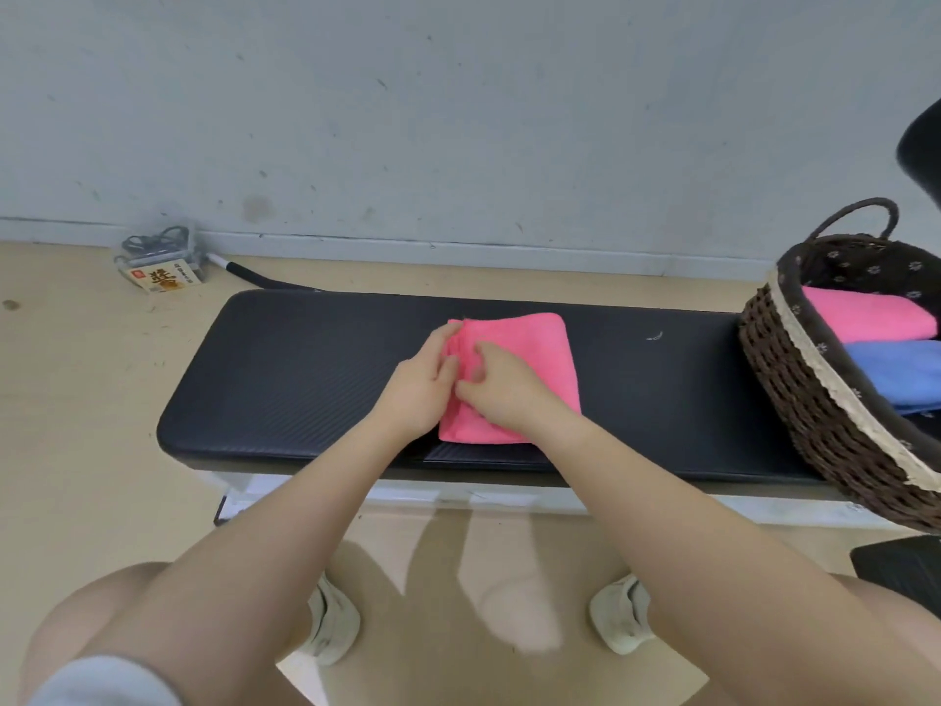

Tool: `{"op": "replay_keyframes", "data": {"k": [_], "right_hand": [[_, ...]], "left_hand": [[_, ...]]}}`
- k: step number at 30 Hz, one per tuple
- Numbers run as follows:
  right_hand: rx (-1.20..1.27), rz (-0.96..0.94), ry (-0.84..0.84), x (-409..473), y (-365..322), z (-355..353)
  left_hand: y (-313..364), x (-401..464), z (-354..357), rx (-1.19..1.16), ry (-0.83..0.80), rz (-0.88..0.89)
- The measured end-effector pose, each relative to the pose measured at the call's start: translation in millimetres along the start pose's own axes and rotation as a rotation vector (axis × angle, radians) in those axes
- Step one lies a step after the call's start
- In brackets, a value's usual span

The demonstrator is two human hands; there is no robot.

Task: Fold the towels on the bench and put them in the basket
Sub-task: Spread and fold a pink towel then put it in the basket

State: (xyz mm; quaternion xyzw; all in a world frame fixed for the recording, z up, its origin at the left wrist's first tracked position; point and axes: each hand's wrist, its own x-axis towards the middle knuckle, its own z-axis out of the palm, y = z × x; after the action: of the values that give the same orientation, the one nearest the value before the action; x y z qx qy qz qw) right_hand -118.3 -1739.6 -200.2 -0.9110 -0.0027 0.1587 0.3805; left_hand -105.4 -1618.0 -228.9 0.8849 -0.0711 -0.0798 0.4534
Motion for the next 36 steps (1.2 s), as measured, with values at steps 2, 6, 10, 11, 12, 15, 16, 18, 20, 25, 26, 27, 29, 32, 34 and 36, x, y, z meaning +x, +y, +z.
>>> {"op": "replay_keyframes", "data": {"k": [2,6,10,11,12,15,16,18,20,25,26,27,29,32,34,36], "right_hand": [[-0.056,-0.095,0.047,-2.2,7.9,-6.9],[-0.386,-0.162,0.118,-0.4,32.1,-23.6],[-0.653,-0.048,-0.111,-3.8,52.0,-26.1],[-0.673,-0.013,-0.138,-5.1,57.9,-26.6],[-0.686,0.025,-0.153,-7.4,63.2,-28.0],[-0.645,0.151,-0.118,-13.2,74.8,-32.7],[-0.606,0.190,-0.071,-14.9,76.7,-34.0],[-0.469,0.232,0.070,-17.5,78.6,-37.5],[-0.299,0.212,0.237,-18.5,80.1,-40.7],[0.048,0.302,0.264,-10.3,75.4,-43.2],[0.084,0.318,0.246,-8.8,73.1,-42.1],[0.085,0.326,0.229,-8.0,70.0,-40.7],[0.031,0.312,0.191,-7.5,64.1,-37.5],[0.061,0.298,0.176,-5.5,62.7,-38.9],[0.116,0.313,0.201,-4.2,64.5,-46.0],[0.113,0.308,0.228,-3.5,67.1,-54.3]], "left_hand": [[1.5,1.7,2.2,0.111,-0.028,0.062],[2.6,9.6,5.1,0.325,-0.085,0.049],[7.2,12.5,9.0,0.639,-0.151,0.050],[8.3,12.7,9.7,0.680,-0.164,0.051],[8.7,13.2,10.3,0.701,-0.173,0.053],[8.6,13.5,11.6,0.721,-0.190,0.046],[9.1,12.7,11.8,0.721,-0.194,0.036],[12.4,11.8,10.7,0.720,-0.180,0.034],[17.2,10.6,7.6,0.754,-0.093,0.118],[22.4,9.6,2.5,0.941,-0.091,0.290],[21.3,10.0,2.7,0.990,-0.129,0.264],[19.9,11.0,2.6,1.032,-0.155,0.239],[17.8,14.4,1.4,1.073,-0.176,0.214],[17.2,18.4,2.6,1.078,-0.227,0.217],[19.5,19.8,7.6,1.068,-0.253,0.228],[23.1,22.0,16.6,1.044,-0.245,0.275]]}}
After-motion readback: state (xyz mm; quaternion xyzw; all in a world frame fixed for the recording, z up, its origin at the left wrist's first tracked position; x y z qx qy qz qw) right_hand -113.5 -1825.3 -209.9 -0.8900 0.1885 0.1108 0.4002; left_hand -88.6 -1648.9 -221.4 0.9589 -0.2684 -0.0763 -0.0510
